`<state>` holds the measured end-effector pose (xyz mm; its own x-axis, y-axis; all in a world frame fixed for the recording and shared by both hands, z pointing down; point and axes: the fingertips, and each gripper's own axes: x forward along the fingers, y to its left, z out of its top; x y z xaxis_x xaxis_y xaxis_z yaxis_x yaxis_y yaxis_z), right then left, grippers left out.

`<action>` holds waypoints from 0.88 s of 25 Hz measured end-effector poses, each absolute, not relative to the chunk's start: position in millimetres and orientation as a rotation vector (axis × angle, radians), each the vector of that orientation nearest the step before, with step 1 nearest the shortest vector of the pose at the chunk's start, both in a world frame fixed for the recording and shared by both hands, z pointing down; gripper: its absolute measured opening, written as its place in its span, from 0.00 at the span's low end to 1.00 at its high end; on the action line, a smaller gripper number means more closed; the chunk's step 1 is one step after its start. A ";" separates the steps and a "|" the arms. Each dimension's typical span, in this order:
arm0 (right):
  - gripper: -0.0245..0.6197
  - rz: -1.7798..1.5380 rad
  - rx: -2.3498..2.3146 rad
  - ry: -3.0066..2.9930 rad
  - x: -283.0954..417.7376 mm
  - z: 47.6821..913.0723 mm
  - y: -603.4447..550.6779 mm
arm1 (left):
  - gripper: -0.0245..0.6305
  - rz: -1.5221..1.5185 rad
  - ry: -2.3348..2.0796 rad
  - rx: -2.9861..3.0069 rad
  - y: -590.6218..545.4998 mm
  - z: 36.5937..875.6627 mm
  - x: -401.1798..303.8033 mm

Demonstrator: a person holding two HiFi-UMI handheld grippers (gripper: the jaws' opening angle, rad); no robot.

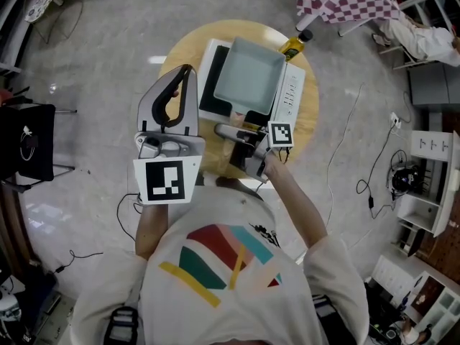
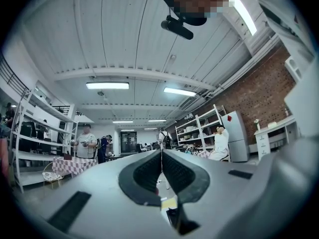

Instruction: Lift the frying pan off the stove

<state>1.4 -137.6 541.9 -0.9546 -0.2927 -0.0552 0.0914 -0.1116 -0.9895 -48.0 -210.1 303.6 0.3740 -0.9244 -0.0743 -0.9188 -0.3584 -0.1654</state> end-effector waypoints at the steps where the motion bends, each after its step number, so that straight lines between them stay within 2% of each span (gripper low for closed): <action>1: 0.08 -2.156 -0.230 1.898 1.3 541.9 -137.7 | 0.05 -0.046 1.662 -2.452 -209.7 303.8 -47.7; 22: 0.07 -2.208 -0.264 1.925 5.1 542.0 -134.6 | 0.05 -0.028 1.708 -2.474 -211.3 312.1 -57.4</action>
<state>5.1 -134.6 542.0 -0.9640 -0.2657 0.0030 0.0332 -0.1314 -0.9908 -57.4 -211.3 312.1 0.3576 -0.9319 -0.0611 -0.9293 -0.3486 -0.1216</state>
